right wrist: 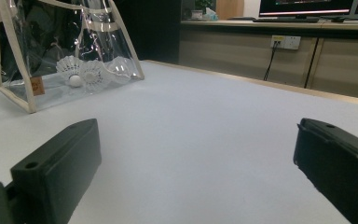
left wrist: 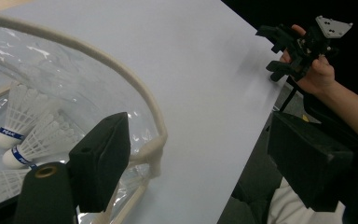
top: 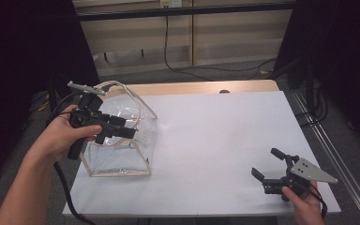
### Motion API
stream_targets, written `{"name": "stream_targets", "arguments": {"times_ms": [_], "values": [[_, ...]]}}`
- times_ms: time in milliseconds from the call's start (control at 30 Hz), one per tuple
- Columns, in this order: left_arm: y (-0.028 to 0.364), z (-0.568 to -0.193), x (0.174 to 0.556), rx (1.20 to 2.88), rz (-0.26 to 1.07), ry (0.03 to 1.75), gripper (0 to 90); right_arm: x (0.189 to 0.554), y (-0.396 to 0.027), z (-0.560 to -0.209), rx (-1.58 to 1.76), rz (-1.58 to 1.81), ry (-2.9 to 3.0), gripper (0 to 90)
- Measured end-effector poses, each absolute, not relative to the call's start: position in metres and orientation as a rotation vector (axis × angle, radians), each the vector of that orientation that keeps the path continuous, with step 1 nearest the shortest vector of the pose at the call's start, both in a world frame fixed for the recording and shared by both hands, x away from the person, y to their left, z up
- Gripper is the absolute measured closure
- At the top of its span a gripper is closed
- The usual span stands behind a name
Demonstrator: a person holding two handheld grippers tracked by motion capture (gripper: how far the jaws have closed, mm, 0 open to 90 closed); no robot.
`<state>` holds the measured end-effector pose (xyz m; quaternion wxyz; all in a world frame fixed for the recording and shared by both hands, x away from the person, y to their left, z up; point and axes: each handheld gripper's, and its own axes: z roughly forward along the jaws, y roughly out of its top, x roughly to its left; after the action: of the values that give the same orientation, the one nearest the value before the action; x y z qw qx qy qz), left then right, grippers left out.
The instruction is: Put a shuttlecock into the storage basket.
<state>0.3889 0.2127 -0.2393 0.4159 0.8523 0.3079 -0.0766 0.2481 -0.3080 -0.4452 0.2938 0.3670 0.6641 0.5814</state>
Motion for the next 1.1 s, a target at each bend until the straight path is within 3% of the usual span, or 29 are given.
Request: {"name": "stream_targets", "arguments": {"times_ms": [367, 1100], "values": [[0.217, -0.234, 0.379, 2.137, -0.201, 0.716, 22.3, 0.248, -0.307, -0.445, 0.974, 1.546, 1.772, 0.5], [0.201, -0.281, 0.353, 2.152, -0.226, 0.542, 17.5, 0.248, -0.308, -0.445, 0.977, 1.546, 1.769, 0.6]]}}
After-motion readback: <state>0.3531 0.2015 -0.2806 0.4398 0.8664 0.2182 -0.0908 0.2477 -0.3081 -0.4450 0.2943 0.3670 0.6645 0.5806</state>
